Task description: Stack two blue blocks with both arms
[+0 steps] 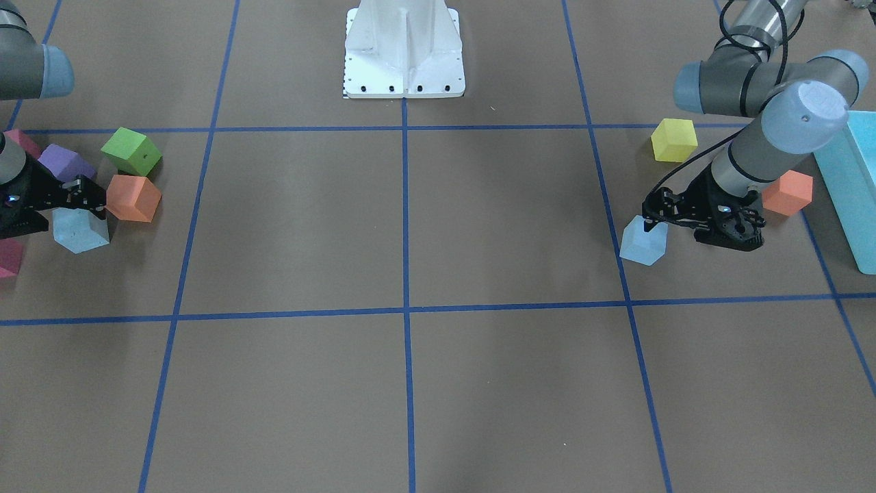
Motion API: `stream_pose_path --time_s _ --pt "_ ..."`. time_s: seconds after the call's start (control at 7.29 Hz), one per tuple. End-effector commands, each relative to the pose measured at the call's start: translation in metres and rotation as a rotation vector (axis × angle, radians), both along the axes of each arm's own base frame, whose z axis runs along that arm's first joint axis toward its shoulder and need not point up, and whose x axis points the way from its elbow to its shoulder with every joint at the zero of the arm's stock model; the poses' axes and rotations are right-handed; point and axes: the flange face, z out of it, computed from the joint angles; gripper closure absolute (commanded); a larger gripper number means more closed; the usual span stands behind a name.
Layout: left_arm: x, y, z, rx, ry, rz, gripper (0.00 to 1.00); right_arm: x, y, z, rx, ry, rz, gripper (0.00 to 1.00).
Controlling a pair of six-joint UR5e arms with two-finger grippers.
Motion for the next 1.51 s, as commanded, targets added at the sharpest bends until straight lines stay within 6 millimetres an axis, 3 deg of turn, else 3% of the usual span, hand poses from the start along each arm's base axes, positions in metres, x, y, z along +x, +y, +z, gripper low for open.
stream_pose_path --time_s 0.0,0.69,1.24,1.37 --pt "0.001 0.001 0.0 0.0 -0.001 0.001 0.01 -0.001 -0.002 0.006 0.004 0.011 -0.008 0.01" --pt "0.001 0.001 0.0 -0.001 0.001 0.002 0.01 -0.012 0.001 0.015 0.005 0.045 -0.012 0.13" --pt "0.0 0.0 0.0 0.0 -0.001 0.0 0.01 -0.017 -0.001 0.013 0.013 0.043 -0.022 0.35" --pt "0.001 0.0 0.001 0.001 -0.002 0.003 0.01 -0.022 -0.008 0.012 0.016 0.042 -0.023 0.36"
